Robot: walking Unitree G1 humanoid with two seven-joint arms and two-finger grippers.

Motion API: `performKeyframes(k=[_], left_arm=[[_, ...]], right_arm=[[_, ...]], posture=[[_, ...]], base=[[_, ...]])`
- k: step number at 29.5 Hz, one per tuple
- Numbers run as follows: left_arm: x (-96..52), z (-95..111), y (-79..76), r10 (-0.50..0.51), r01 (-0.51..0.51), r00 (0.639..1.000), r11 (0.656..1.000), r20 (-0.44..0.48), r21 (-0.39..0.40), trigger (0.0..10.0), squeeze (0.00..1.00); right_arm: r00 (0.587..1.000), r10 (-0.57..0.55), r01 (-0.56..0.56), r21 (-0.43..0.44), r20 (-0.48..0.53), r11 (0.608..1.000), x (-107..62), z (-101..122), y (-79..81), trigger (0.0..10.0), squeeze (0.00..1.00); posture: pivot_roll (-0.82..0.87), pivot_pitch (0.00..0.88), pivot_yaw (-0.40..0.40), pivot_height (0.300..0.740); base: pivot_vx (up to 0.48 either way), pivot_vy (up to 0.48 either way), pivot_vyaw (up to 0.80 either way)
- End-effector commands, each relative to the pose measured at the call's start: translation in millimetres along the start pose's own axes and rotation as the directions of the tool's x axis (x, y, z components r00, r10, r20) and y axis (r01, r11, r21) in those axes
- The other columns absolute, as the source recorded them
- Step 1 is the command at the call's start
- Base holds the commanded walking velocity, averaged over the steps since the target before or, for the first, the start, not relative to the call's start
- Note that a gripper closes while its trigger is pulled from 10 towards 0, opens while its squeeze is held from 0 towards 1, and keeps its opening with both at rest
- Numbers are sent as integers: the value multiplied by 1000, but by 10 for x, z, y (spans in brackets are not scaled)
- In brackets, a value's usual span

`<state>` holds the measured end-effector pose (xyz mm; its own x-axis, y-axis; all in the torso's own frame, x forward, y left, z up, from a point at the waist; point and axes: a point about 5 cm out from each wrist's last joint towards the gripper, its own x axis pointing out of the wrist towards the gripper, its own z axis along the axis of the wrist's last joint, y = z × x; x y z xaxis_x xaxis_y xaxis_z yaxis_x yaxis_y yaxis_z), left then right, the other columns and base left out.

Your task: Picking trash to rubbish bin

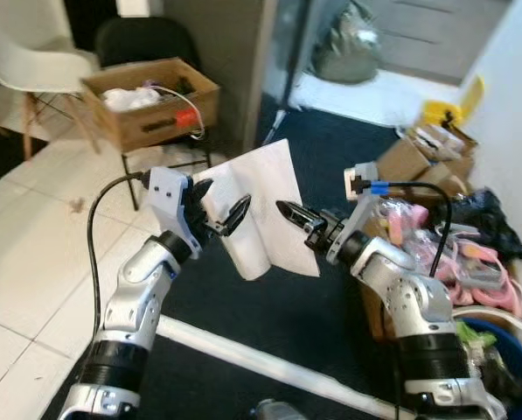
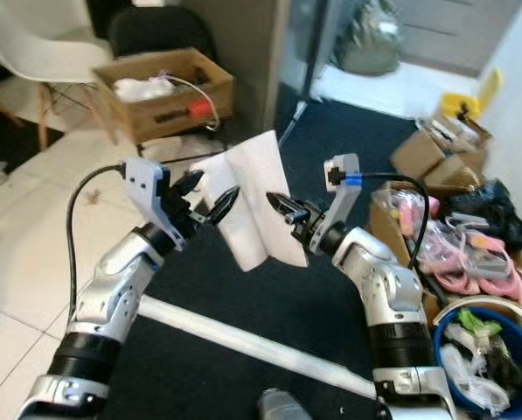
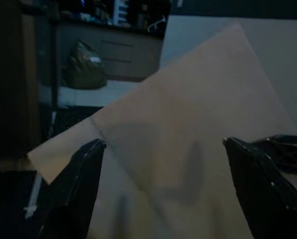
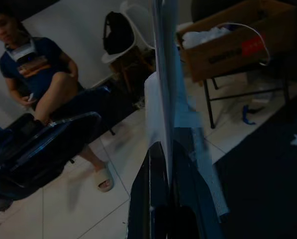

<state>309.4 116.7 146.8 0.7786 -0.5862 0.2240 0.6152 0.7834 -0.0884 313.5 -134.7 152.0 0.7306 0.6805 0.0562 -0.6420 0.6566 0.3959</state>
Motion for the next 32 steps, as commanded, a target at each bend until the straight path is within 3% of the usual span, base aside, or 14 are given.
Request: performKeyframes(k=[1,25,32], left_arm=[[-7,-15,-9,-1,1,1000,1000,5,-20,10000,0],[-17,-26,-11,-8,8,1000,999,14,-37,10000,0],[-18,-22,-9,-9,10,1000,999,15,-36,10000,0]], right_arm=[[1000,2,-2,-12,27,1000,-7,46,-3,10000,0],[1000,5,-5,-21,24,1000,-14,23,-5,10000,0],[1000,4,-4,-15,29,1000,-10,22,-7,10000,0]], posture=[[-59,0,-32,740],[-57,0,-35,740],[-56,0,-37,740]], base=[[360,0,0],[450,0,0],[471,0,-516]])
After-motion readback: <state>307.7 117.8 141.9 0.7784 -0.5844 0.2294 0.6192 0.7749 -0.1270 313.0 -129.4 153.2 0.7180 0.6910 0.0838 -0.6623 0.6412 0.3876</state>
